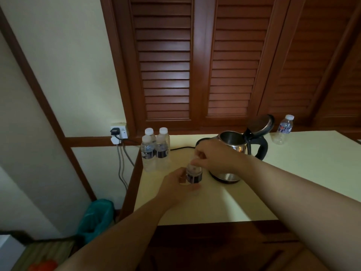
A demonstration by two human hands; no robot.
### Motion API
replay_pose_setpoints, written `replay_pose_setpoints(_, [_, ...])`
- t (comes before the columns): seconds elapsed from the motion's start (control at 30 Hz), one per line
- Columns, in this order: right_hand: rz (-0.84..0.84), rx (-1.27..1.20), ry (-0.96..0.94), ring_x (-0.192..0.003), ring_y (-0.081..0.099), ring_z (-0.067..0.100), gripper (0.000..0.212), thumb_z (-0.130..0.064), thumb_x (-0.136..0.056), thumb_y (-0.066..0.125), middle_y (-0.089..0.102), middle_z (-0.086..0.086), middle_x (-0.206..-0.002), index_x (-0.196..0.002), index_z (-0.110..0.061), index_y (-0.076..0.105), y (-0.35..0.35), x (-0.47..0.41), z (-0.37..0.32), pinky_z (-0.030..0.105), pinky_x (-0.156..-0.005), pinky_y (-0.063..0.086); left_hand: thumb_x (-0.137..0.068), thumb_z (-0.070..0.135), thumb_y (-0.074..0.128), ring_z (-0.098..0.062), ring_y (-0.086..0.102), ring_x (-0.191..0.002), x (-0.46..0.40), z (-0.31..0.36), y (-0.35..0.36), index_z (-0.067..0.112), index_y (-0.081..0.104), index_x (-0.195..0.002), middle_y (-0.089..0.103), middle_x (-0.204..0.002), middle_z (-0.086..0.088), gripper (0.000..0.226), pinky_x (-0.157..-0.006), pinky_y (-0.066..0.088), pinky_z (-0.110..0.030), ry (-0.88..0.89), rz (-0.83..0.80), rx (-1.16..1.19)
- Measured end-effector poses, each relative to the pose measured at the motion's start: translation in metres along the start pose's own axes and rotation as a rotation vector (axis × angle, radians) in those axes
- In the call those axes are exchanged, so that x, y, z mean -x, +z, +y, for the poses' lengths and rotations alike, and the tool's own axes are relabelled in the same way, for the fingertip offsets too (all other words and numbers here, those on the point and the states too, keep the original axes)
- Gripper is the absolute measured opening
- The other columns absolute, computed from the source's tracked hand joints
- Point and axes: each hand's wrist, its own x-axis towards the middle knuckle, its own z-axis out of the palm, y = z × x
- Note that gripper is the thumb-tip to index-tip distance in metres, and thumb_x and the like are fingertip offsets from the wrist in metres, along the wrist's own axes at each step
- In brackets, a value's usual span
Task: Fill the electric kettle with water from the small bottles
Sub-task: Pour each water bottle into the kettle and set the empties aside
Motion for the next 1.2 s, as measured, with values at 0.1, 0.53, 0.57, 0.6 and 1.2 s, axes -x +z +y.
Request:
replay_pose_setpoints(0.1, [-0.13,0.019,-0.081,-0.085,0.057,0.009,0.02,-0.038,-0.1,0.06,0.06,-0.009,-0.097,-0.105,-0.021,0.069,-0.012,-0.002,0.004,0.034,-0.077,0.051,-0.08,0.041,0.086,0.004,0.054,-0.076,0.002,0.001,-0.001,0.035,0.067,-0.112,0.059,-0.086,0.02,0.038,-0.062,0.036,-0.014,0.006,0.005,-0.032])
replay_pose_setpoints(0.53, [-0.188,0.054,-0.1,-0.09,0.056,0.008,0.027,-0.034,-0.097,0.066,0.056,-0.012,-0.101,-0.121,-0.022,0.068,-0.02,-0.007,0.001,0.026,-0.076,0.045,-0.076,0.047,0.087,-0.011,0.061,-0.082,-0.001,-0.004,-0.001,0.035,0.066,-0.105,0.066,-0.092,0.007,0.037,-0.07,0.045,-0.025,0.02,-0.021,-0.058])
replay_pose_setpoints(0.57, [-0.193,0.049,-0.11,-0.09,0.054,0.003,0.03,-0.031,-0.097,0.065,0.053,-0.017,-0.099,-0.127,-0.025,0.067,-0.02,-0.005,0.003,0.024,-0.078,0.044,-0.075,0.049,0.086,-0.012,0.064,-0.088,-0.002,-0.004,0.0,0.037,0.067,-0.107,0.069,-0.097,0.008,0.039,-0.074,0.049,-0.028,0.021,-0.033,-0.057])
replay_pose_setpoints(0.6, [-0.187,0.033,-0.113,-0.09,0.054,0.0,0.033,-0.029,-0.097,0.065,0.051,-0.021,-0.098,-0.13,-0.026,0.066,-0.02,-0.004,0.005,0.022,-0.079,0.043,-0.074,0.05,0.087,-0.011,0.066,-0.093,-0.003,-0.005,0.0,0.039,0.067,-0.109,0.07,-0.101,0.01,0.042,-0.078,0.052,-0.03,0.02,-0.042,-0.055])
replay_pose_setpoints(1.2, [0.113,-0.331,0.086,-0.087,0.065,0.004,0.025,-0.041,-0.086,0.081,0.07,-0.012,-0.094,-0.106,-0.026,0.076,-0.006,0.027,0.025,0.02,-0.073,0.052,-0.075,0.044,0.089,-0.004,0.062,-0.094,-0.002,-0.004,0.002,0.038,0.068,-0.111,0.068,-0.101,0.015,0.042,-0.073,0.042,-0.023,0.013,-0.055,-0.018])
